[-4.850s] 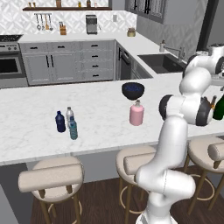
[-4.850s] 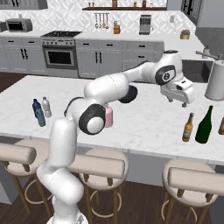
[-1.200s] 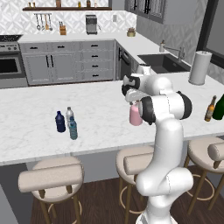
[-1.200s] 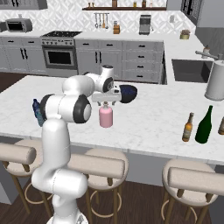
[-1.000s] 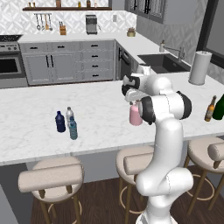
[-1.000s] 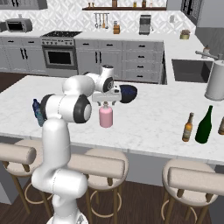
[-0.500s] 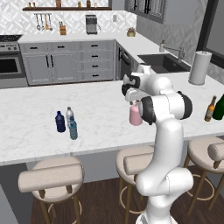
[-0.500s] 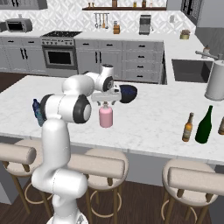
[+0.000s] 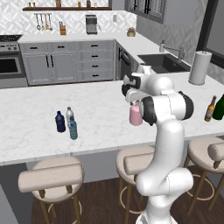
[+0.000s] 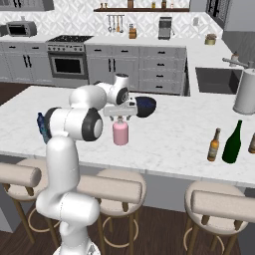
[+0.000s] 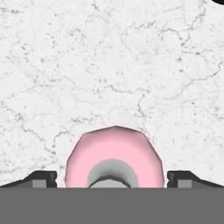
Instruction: Move the plastic bottles in the middle to the plastics group, and the glass bottles in the middle to the glass group.
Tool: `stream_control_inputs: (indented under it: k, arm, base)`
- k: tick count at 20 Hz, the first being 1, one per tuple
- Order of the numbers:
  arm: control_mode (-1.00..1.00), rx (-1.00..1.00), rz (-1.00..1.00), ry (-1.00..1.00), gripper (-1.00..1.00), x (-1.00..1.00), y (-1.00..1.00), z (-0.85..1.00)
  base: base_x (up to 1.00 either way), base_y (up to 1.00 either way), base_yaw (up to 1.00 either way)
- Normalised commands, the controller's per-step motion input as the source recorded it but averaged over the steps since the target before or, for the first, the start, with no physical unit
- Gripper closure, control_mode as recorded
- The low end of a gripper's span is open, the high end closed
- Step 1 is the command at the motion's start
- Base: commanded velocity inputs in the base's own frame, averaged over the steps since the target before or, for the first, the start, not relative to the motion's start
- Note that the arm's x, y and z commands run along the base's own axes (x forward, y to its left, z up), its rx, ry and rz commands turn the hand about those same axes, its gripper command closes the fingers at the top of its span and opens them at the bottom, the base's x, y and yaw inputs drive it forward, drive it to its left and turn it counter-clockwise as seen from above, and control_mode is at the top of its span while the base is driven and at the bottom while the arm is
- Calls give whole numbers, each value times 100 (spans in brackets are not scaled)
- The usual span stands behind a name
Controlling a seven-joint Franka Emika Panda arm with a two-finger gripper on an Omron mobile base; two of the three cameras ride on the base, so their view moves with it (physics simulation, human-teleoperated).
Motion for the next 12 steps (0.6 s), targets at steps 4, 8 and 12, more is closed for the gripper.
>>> stream_control_inputs:
  k: [4,8,12]
  arm:
    - [-100,0,0,0,-100,-18,0,0]
    - [-100,0,-1,1,-100,-7,2,-7]
    - [-100,0,-2,5,100,6,14,-23]
  base:
    - [0,0,0]
    - [0,0,0]
    - [0,0,0]
